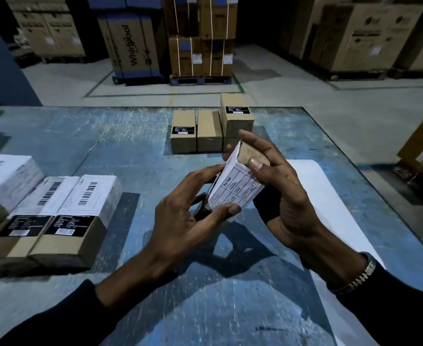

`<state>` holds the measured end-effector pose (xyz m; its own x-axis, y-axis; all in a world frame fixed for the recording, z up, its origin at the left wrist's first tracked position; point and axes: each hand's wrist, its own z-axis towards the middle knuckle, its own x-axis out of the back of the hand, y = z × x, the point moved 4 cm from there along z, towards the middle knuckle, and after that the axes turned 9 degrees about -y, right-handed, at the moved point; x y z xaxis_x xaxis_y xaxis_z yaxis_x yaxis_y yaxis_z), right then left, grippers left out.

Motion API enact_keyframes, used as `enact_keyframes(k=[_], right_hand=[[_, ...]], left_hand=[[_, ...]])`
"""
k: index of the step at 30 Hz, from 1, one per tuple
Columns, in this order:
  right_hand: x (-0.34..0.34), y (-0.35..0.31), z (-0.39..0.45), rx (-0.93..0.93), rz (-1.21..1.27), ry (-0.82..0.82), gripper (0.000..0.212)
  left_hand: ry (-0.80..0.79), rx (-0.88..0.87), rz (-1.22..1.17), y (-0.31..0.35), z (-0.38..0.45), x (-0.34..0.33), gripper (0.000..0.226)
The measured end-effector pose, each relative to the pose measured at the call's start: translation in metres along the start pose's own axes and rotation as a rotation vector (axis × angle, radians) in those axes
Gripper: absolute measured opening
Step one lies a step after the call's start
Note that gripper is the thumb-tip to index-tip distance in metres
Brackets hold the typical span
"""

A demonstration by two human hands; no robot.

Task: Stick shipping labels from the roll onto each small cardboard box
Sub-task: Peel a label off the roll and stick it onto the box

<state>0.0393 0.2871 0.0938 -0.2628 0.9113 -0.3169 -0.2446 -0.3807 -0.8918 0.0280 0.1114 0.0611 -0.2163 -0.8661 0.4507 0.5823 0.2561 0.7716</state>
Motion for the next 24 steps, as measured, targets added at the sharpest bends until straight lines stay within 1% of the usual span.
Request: enact_keyframes(k=[1,3,4,5,7,10,12,14,16,19,22,24], right_hand=[[-0.0008,0.0001,-0.0004,-0.003,0.014,-0.002,0.055],[-0.0026,0.0013,-0.0015,-0.008,0.014,-0.003,0.065],[-0.0028,0.0016,-0.0014,-0.018,-0.004,0.002,0.069],[-0.003,0.0011,-0.0013,-0.028,-0.029,0.01,0.068],[-0.002,-0.0016,-0.0009,-0.036,-0.06,0.005,0.06],[-0.0004,-0.0049,0.0004,-0.047,-0.041,-0.028,0.051],[-0.0001,-0.0059,0.0017,-0.067,0.008,-0.008,0.043],[0.001,-0.0052,0.0019,-0.078,0.03,0.016,0.039],[0.0009,-0.005,0.001,-0.088,0.012,0.024,0.042],[-0.0021,-0.0027,-0.0009,-0.1,-0.027,-0.025,0.066],[-0.0023,-0.0041,-0.0004,-0.085,-0.077,-0.02,0.057],[-0.0025,-0.0055,0.0,-0.088,-0.042,-0.024,0.051]], left_hand=[[-0.008,-0.015,0.059,-0.001,0.0006,0.0005,0.073],[-0.016,-0.027,0.146,-0.0039,0.0014,0.001,0.086],[-0.019,-0.028,0.157,-0.0048,0.0016,0.0011,0.089],[-0.021,-0.031,0.162,-0.0056,0.0017,0.0011,0.091],[-0.023,-0.048,0.177,-0.006,0.0019,0.0003,0.093],[-0.021,-0.077,0.194,-0.0057,0.0024,0.0002,0.095],[-0.026,-0.086,0.184,-0.0059,0.0026,0.0001,0.095],[-0.032,-0.091,0.178,-0.0065,0.0032,0.0002,0.096],[-0.026,-0.095,0.181,-0.0068,0.0036,-0.0002,0.097],[-0.012,-0.082,0.173,-0.0061,0.0031,0.0,0.096],[0.0,-0.072,0.174,-0.0045,0.0027,0.0008,0.095],[0.002,-0.083,0.186,-0.0032,0.0029,0.0008,0.095]])
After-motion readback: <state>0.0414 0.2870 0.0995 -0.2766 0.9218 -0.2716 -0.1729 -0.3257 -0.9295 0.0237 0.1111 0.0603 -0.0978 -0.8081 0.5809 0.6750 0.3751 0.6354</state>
